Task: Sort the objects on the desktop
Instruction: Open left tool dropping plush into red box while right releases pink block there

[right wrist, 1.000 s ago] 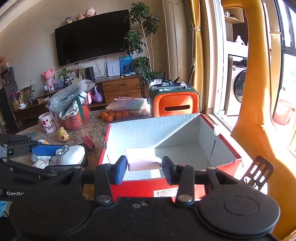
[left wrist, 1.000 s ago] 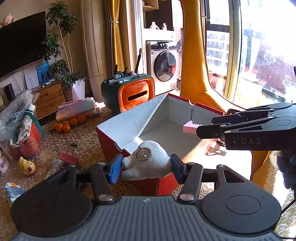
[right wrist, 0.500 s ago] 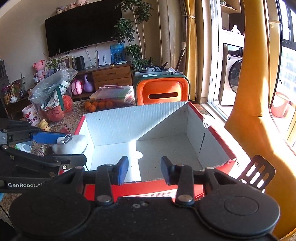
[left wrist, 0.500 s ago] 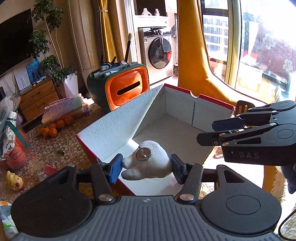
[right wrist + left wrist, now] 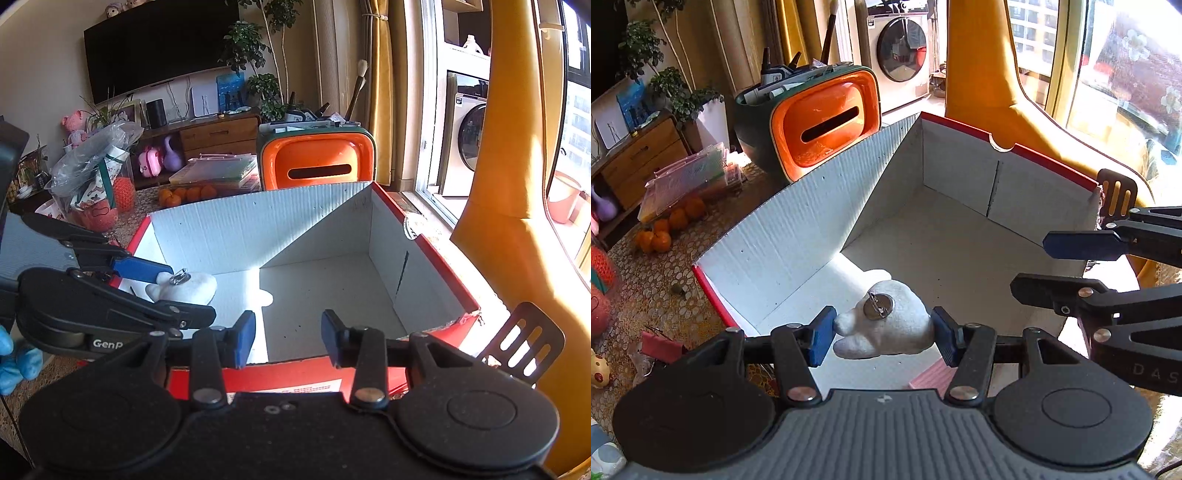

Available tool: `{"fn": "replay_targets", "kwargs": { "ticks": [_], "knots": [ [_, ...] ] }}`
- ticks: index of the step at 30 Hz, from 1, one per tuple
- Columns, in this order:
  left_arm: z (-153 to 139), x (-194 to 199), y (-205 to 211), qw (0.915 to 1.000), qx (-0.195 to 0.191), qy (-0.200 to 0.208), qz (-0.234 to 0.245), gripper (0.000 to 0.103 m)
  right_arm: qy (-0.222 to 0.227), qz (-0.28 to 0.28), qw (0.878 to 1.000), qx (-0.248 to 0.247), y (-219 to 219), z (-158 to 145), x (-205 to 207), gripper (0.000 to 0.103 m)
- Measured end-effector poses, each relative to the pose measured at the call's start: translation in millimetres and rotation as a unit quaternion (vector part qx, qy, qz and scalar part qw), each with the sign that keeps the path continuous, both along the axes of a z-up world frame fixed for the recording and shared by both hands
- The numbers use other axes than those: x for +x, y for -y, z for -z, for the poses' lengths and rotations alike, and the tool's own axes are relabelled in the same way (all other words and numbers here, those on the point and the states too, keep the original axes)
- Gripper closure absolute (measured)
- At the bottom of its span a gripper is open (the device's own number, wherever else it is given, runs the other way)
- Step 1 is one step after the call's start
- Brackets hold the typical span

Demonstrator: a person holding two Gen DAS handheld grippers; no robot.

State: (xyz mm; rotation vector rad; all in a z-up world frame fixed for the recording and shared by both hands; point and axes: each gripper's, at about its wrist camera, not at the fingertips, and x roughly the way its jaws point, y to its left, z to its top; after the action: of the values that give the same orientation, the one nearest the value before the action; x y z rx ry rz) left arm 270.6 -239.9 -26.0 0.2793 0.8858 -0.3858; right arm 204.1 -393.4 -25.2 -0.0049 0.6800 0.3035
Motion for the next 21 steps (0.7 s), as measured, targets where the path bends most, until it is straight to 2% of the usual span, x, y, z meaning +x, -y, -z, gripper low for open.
{"fn": "replay_targets", "kwargs": {
  "ticks": [4, 9, 21],
  "knots": [
    [13.0, 10.4, 3.4, 0.9989, 0.027, -0.037, 0.004, 0.048, 0.002, -0.002, 1.000, 0.000, -1.8, 1.4, 0.2, 0.063],
    [20.0, 13.1, 7.0, 0.9976, 0.040, -0.057, 0.011, 0.047, 0.001, 0.000, 1.000, 0.008, 0.0, 1.7, 1.5, 0.062],
    [20.9, 13.9, 6.1, 0.9976, 0.034, -0.060, 0.008, 0.044, 0.003, 0.002, 1.000, 0.011, 1.2, 1.3, -1.5, 0.057]
  ]
}}
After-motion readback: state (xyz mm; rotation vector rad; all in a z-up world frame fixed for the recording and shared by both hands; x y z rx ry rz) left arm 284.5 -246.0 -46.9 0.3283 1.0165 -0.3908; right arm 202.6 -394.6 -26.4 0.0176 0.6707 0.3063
